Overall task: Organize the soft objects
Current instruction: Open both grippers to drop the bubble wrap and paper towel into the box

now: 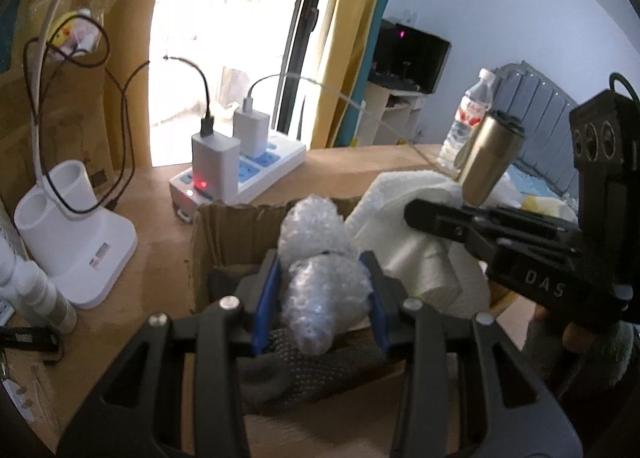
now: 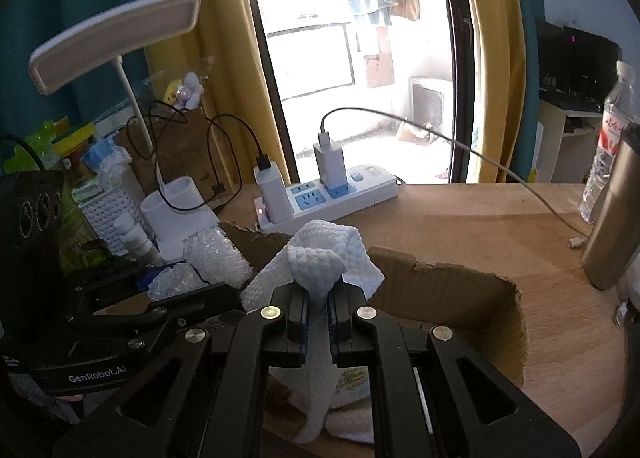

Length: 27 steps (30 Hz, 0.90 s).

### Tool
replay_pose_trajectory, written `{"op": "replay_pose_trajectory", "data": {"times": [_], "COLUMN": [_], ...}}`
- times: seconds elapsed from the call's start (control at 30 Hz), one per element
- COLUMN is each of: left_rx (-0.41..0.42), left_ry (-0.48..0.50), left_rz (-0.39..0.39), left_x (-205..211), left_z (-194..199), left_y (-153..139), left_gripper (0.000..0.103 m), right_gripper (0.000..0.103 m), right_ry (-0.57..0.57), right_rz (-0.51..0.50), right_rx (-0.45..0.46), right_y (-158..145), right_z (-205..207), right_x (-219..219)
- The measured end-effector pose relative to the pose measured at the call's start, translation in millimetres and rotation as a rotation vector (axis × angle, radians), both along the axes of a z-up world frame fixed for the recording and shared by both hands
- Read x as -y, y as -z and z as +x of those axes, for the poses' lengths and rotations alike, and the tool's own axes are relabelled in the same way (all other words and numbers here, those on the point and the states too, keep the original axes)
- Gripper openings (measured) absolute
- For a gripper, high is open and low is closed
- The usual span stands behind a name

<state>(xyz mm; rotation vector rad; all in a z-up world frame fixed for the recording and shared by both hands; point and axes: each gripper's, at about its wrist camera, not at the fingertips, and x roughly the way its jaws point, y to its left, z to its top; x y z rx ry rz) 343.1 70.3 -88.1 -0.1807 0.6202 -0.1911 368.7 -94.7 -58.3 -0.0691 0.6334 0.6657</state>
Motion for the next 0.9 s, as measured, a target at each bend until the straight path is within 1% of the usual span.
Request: {"op": "replay_pose_trajectory", "data": {"times": [0.07,0.1,0.13,0.17,0.2,0.23,0.27,0.47,0.7,0.9], "left_rx": [-0.014,-0.021,-0.030,-0.036,-0.039,-0.038,-0.034,-0.011,0.022,0.043], "left_ry": [-0.006,-0.008,-0.012,-0.017,-0.023,-0.028,-0.031,-0.048,-0.050,-0.051], "left_rz": [-0.001,-0.001,0.002,0.000,0.000,-0.001,-0.002,0.006,0.012,0.012], "left_x": [-1,-1,-2,-2,-3,-4,-5,-7,-4,1], "left_z": [3,4,6,7,8,7,6,-3,-23,-40], "left_y": [3,4,5,6,7,7,6,-3,-18,-27], "left_gripper": [0.042,0.045,0.056,0.059,0.066,0.070,0.070,0.071,0.071,0.071], "right_gripper": [0.010,0.013,0.016,0.026,0.039,0.045,0.050,0.054,0.055,0.055], "right_ry": [-0.001,-0.003,-0.005,-0.006,-0.004,-0.003,0.006,0.037,0.087,0.096], "right_rz": [-0.011,-0.016,-0.027,-0.044,-0.054,-0.058,-0.056,-0.033,-0.023,-0.023], "right_rx": [-0.016,-0.024,-0.035,-0.048,-0.059,-0.066,-0.068,-0.037,-0.020,-0.005], "right_y": [6,9,12,16,20,22,23,9,-3,-12], "right_z": [3,5,6,8,10,11,11,7,-6,-25], "right_x": [-2,-3,-5,-8,-9,-10,-9,1,19,29]}}
